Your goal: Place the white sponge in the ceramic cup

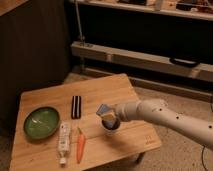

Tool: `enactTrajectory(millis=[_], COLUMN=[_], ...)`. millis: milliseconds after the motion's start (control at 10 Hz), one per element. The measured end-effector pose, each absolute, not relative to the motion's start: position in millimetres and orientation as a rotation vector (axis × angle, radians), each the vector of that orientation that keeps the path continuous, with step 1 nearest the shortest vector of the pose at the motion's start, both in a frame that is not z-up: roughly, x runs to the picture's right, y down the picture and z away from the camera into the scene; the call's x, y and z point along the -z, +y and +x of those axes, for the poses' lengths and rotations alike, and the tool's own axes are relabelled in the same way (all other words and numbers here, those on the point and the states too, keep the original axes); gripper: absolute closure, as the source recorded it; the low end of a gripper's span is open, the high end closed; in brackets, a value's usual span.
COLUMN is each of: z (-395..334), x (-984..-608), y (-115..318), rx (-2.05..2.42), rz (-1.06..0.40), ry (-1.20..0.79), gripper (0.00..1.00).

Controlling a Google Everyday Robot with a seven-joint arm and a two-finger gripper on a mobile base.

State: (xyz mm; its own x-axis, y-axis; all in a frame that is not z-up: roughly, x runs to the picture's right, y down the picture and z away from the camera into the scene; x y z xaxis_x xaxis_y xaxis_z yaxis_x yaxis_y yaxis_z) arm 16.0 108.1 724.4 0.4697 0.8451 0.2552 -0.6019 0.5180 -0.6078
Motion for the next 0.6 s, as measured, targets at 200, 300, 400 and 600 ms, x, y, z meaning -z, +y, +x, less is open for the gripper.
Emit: enactTrajectory(millis=[200,300,400,600], z=[23.9,26.6,25.3,24.9], x=[-722.6,-722.1,-722.0,-722.1], y=[105.9,105.6,105.2,105.4], rx=[-0.954,-0.96,-0.958,-0.958], rz=[-0.467,-0.464,-0.465,-0.465], ry=[-0.57,-0.569,-0.57,-0.57], gripper=[0.2,0.2,0.2,0.2])
